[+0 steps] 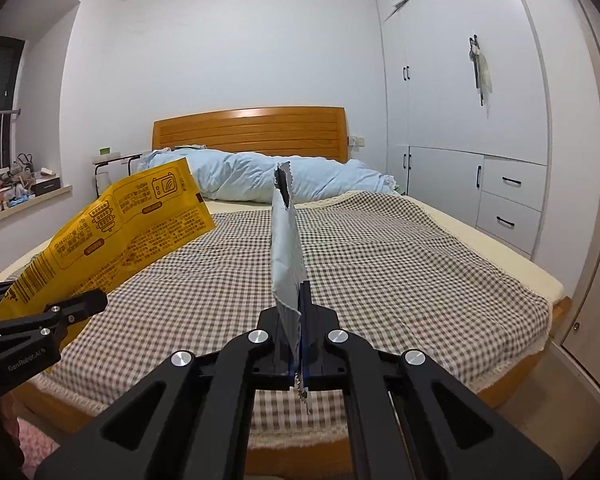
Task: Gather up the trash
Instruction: 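Carry the chip bag and dog food packet from the bed over the bin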
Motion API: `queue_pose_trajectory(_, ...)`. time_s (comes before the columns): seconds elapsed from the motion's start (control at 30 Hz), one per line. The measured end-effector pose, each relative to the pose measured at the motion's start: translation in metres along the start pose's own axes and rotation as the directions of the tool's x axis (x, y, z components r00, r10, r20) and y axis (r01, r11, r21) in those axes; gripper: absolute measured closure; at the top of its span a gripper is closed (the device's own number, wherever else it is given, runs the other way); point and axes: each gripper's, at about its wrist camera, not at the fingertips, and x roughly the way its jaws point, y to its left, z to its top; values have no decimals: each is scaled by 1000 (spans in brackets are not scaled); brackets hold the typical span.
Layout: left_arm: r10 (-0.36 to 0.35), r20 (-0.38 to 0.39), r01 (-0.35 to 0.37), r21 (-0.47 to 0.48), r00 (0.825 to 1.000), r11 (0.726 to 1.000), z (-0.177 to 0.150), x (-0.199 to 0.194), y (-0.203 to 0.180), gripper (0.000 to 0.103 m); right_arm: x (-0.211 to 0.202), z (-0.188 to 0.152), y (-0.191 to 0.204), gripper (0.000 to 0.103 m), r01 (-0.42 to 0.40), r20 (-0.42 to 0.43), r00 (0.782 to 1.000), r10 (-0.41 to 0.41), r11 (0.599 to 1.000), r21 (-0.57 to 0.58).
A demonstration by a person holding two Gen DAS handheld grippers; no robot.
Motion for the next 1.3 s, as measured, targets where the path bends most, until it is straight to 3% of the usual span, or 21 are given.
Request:
queue_pose_trajectory(0.5,-34,-11,35,71,999,997,-32,-48,-20,85,-57,-34,-12,101,-67,-37,997,68,997,25)
queue_pose_trajectory(1.0,-64,-71,70,81,995,994,-78,-62,-30,85,-90,-67,-26,101,-89,-85,992,95,993,73)
queue_pose_trajectory(1.3,-99,-137,113,99,986,989,-116,-56,-39,85,-96,-98,-30,101,-115,-163,978,132,987,113)
